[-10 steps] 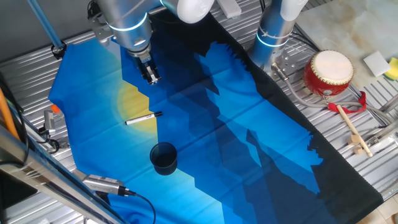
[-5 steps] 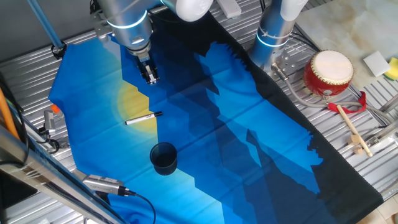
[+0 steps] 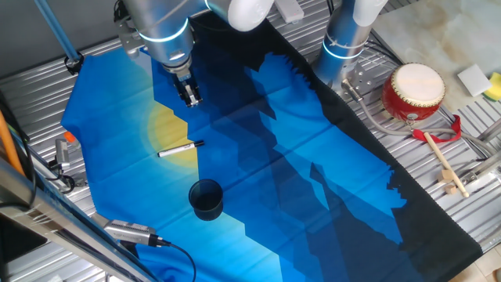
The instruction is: Put the pen into the pen holder
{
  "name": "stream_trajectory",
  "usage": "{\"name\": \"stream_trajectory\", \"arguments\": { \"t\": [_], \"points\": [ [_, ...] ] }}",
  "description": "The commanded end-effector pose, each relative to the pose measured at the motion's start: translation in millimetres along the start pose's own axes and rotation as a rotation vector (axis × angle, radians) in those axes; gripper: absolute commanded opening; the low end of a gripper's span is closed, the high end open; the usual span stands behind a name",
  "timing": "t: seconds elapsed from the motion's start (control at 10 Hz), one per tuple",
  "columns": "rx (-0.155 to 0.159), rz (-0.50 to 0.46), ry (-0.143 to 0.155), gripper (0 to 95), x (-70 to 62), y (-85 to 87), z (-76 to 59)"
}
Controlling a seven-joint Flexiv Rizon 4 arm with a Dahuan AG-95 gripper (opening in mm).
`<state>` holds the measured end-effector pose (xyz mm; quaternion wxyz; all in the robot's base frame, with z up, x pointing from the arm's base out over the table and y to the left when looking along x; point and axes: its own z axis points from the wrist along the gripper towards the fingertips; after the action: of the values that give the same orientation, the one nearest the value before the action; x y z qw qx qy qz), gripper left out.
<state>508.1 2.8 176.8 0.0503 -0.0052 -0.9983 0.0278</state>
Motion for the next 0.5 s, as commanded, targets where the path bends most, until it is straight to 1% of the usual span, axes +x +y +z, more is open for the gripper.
{"name": "stream_trajectory", "arguments": {
  "t": [0.1,0.3,0.5],
  "points": [
    [-0.003,-0.011,-0.002,0.0,1.1,-0.5,-0.1],
    [0.005,-0.006,0.001,0.0,0.4,-0.4,-0.5],
    [0.003,0.0,0.006,0.0,-3.2,-0.6,-1.1]
  ]
}}
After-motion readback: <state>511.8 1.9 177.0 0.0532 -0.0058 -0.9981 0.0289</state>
